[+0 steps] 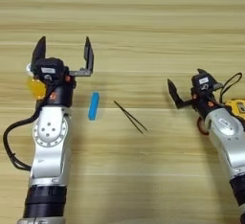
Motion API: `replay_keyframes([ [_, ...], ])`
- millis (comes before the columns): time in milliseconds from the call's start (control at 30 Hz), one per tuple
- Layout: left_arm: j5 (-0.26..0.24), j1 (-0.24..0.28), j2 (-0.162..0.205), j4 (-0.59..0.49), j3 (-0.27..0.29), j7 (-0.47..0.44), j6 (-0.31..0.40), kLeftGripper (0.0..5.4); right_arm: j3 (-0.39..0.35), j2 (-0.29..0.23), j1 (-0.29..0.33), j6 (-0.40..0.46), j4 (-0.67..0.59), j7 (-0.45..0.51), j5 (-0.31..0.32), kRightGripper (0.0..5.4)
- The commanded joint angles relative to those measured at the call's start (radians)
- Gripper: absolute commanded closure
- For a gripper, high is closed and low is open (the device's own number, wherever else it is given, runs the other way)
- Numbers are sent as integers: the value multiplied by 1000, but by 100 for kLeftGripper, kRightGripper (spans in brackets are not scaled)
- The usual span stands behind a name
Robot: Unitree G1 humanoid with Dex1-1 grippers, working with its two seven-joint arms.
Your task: Move the objects on the table
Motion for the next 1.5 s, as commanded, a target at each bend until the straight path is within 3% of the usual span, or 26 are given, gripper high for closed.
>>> replay_keyframes([
  [33,2,-9,19,13,32,26,24,5,4,-1,-15,-2,6,7,-3,0],
  [433,24,-22,60,86,102,105,84,5,10,0,-9,-1,-3,5,-4,0],
  [600,-29,-32,66,159,121,94,150,5,12,0,-7,0,-6,4,-4,0],
  [867,-39,-39,86,210,129,85,212,5,15,0,-6,1,-9,3,-4,0],
  [1500,-31,-46,108,251,114,80,212,5,20,2,-7,4,-11,1,-4,0],
])
